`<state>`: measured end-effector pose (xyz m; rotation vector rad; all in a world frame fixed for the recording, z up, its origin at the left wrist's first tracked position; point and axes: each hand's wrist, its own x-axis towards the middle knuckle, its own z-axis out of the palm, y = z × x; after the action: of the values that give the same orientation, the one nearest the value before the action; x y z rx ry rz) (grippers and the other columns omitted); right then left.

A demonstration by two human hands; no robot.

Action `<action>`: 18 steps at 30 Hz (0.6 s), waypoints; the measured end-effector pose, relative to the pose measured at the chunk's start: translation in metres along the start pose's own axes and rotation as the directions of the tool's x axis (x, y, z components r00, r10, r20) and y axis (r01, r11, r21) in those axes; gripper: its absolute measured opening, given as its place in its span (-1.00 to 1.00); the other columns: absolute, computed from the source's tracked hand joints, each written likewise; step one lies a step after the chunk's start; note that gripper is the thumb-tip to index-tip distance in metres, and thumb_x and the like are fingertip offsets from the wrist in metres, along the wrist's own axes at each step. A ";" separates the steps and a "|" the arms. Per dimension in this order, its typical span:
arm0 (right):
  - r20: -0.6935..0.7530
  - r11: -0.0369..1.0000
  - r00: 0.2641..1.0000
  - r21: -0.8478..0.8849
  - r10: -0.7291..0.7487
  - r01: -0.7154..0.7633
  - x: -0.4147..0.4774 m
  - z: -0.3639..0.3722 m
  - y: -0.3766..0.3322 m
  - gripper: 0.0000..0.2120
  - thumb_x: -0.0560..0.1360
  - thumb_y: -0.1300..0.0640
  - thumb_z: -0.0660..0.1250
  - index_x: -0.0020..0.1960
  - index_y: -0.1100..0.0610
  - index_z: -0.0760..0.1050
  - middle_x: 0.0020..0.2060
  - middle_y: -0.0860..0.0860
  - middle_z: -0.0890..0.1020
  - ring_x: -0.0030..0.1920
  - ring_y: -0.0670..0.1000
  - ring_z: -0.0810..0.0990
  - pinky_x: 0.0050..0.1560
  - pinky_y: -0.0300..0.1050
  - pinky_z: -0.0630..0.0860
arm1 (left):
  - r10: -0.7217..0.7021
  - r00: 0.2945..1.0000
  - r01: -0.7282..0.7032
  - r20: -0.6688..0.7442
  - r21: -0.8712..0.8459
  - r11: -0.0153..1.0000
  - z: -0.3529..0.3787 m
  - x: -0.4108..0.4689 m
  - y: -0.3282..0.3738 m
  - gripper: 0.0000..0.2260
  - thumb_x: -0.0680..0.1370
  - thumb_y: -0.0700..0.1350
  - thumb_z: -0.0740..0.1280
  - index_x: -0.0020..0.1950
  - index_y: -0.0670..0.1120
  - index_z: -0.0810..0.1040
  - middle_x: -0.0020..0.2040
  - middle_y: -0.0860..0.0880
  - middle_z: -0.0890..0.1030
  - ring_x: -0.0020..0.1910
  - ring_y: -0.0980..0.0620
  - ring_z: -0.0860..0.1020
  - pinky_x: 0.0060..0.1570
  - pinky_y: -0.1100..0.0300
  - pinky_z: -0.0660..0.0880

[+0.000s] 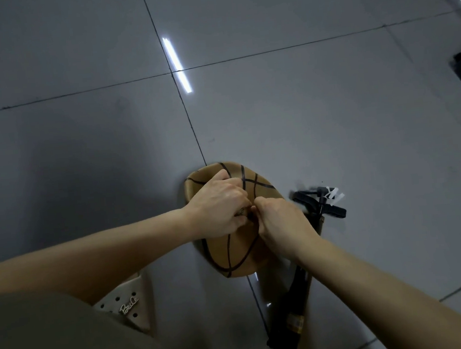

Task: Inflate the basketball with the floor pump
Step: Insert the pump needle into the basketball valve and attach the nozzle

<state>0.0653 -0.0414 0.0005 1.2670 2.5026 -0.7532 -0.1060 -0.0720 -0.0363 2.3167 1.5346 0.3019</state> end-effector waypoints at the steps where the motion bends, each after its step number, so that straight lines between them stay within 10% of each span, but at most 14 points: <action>1: 0.001 1.000 1.000 0.005 0.005 -0.005 0.000 0.000 0.000 -0.75 0.68 0.09 0.12 -0.18 0.00 0.31 -0.27 -0.07 0.47 -0.25 -0.03 0.50 -0.25 -0.16 0.36 | -0.003 1.000 0.003 0.004 0.002 1.000 0.000 0.000 0.000 -0.79 0.47 0.01 0.26 -0.19 0.02 0.68 -0.32 0.21 0.39 -0.19 0.13 0.31 -0.09 0.14 0.15; 18: 0.049 0.989 0.992 -0.097 0.116 -0.111 0.008 -0.003 -0.016 -0.87 0.64 0.14 0.16 -0.05 0.09 0.45 -0.17 0.04 0.55 -0.16 0.09 0.57 -0.14 0.02 0.54 | -0.039 0.999 0.039 0.019 0.025 0.999 0.004 0.000 -0.001 -0.86 0.42 -0.04 0.29 -0.25 0.00 0.63 -0.30 0.12 0.57 -0.19 0.11 0.35 -0.03 0.06 0.30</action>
<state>0.0473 -0.0423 0.0047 1.3244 2.3705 -0.6276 -0.1051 -0.0722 -0.0403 2.2985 1.5805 0.2518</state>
